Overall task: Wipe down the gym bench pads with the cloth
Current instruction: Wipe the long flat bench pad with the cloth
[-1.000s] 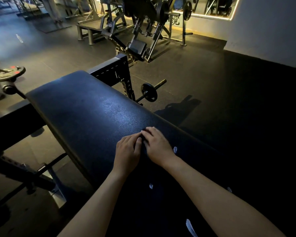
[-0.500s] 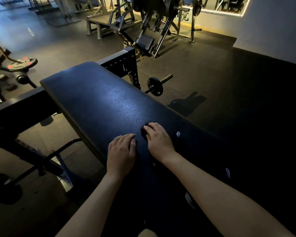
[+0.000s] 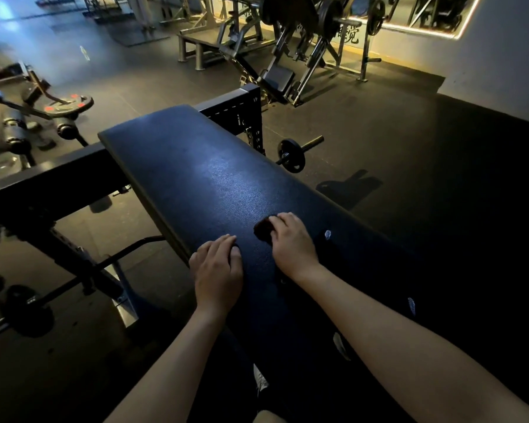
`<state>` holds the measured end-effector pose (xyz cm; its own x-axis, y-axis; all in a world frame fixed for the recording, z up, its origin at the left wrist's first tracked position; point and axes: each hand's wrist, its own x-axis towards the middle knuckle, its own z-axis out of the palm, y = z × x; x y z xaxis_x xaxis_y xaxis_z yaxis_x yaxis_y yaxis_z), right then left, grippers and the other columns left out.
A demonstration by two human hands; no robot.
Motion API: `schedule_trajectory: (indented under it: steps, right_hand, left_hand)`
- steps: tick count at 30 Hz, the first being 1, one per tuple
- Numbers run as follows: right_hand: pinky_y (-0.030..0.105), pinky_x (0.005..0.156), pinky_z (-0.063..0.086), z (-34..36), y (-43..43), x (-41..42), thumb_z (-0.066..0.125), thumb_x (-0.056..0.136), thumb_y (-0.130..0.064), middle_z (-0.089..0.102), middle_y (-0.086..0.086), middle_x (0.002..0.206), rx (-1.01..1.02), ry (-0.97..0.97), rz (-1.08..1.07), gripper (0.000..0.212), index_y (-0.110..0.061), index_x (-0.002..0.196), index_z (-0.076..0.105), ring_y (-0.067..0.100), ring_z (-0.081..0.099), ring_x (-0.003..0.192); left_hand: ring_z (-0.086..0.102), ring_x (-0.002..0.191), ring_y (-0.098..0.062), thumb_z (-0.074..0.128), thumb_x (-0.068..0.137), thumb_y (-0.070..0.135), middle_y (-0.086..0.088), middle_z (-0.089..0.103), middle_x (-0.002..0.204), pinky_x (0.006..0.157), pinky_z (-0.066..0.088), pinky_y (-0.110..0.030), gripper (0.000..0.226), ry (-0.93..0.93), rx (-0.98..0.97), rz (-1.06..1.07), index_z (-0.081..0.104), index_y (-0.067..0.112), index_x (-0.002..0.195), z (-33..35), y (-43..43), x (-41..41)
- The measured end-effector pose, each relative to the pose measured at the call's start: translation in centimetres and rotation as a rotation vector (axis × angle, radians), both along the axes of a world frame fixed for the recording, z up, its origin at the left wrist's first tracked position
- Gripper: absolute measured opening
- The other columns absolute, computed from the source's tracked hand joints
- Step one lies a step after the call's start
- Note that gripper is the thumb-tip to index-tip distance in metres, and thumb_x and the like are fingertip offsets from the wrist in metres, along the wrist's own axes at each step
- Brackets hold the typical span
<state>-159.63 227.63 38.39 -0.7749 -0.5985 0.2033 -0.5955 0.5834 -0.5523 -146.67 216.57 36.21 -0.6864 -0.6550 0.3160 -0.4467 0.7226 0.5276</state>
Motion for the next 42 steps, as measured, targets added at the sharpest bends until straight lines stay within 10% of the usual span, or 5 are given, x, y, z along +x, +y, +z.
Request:
schedule_trajectory:
  steps: [23, 28, 35, 42]
  right_hand:
    - [0.035, 0.116, 0.032, -0.6, -2.7, 6.5, 0.051, 0.100, -0.016, 0.055, 0.005, 0.137, -0.064, -0.024, 0.175, 0.034, -0.010, 0.131, 0.063, 0.026, 0.043, 0.132]
    - [0.029, 0.111, 0.035, 0.8, -4.6, 9.7, 0.051, 0.101, -0.017, 0.056, 0.003, 0.137, -0.139, -0.215, 0.265, 0.034, -0.012, 0.133, 0.062, 0.017, 0.048, 0.129]
    - [0.032, 0.113, 0.041, 2.0, -8.6, 11.4, 0.046, 0.103, -0.021, 0.054, 0.001, 0.139, -0.481, -0.820, 0.240, 0.037, -0.019, 0.139, 0.056, 0.008, 0.053, 0.127]
    - [0.031, 0.101, 0.043, -0.3, -7.1, 10.1, 0.051, 0.098, -0.023, 0.062, 0.002, 0.118, -0.259, -0.127, 0.234, 0.030, -0.012, 0.122, 0.065, 0.017, 0.054, 0.112]
  left_hand:
    - [0.034, 0.133, -0.006, 0.036, 0.098, 0.047, 0.009, 0.051, 0.133, 0.112, 0.032, -0.033, 0.051, 0.250, 0.402, 0.000, 0.051, 0.027, 0.143, -1.7, -0.3, 4.7]
    - [0.031, 0.128, 0.017, 0.030, 0.096, 0.056, 0.012, 0.050, 0.136, 0.106, 0.021, -0.004, 0.056, 0.337, 0.479, -0.045, 0.049, 0.029, 0.142, -0.9, -1.3, 6.1]
    - [0.042, 0.139, -0.009, 0.048, 0.101, 0.044, -0.001, 0.042, 0.152, 0.117, 0.035, -0.035, 0.056, 0.500, 0.780, 0.040, 0.038, 0.023, 0.152, 1.2, -3.5, 6.0]
    - [0.051, 0.125, -0.014, 0.060, 0.097, 0.007, 0.000, 0.056, 0.131, 0.111, 0.041, -0.037, 0.038, 0.473, 0.408, 0.228, 0.059, 0.013, 0.134, 0.4, -7.7, 6.9]
